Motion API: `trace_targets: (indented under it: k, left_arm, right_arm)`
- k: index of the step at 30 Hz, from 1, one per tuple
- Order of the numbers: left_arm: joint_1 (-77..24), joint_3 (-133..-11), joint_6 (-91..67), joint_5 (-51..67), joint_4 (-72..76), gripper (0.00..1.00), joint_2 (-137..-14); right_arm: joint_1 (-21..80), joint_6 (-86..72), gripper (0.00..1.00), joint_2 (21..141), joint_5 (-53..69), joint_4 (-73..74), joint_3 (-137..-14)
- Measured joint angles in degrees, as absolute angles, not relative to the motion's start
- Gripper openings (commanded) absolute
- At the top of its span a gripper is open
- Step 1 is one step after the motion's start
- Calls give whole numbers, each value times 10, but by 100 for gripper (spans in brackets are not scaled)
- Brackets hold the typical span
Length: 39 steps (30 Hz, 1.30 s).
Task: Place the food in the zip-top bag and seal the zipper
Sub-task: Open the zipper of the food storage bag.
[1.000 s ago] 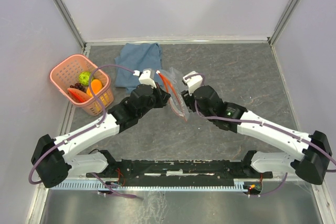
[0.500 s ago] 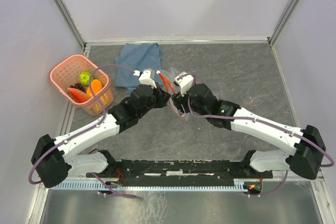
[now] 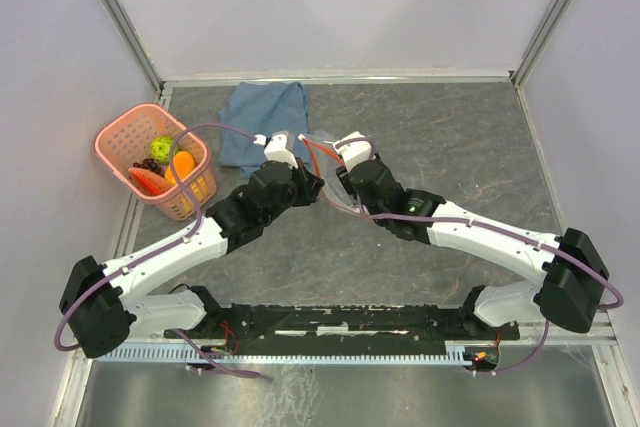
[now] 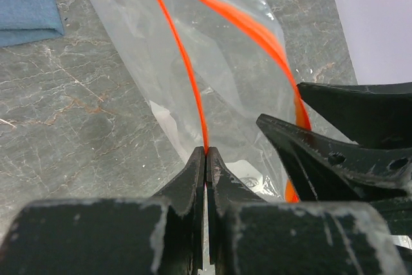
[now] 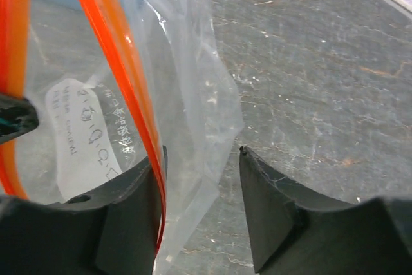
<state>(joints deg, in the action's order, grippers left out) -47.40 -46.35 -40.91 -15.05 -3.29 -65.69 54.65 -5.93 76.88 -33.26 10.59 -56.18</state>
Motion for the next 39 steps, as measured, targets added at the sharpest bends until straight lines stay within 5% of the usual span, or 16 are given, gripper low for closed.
trace_targets:
  k: [12, 26, 32, 39]
  left_arm:
    - [-474, -478, -408, -169, -67, 3, -666]
    - [-478, -498, -390, -209, -92, 3, -684]
    - [-480, -500, -390, -186, -67, 22, -697]
    - [-479, -518, -391, -162, -50, 58, -720]
  right_arm:
    - [547, -15, 4, 767, -394, 118, -578]
    - [489, 18, 2, 735, -428, 134, -590]
    - [478, 20, 2, 722, -413, 129, -590]
    - [474, 34, 2, 734, -410, 100, -590]
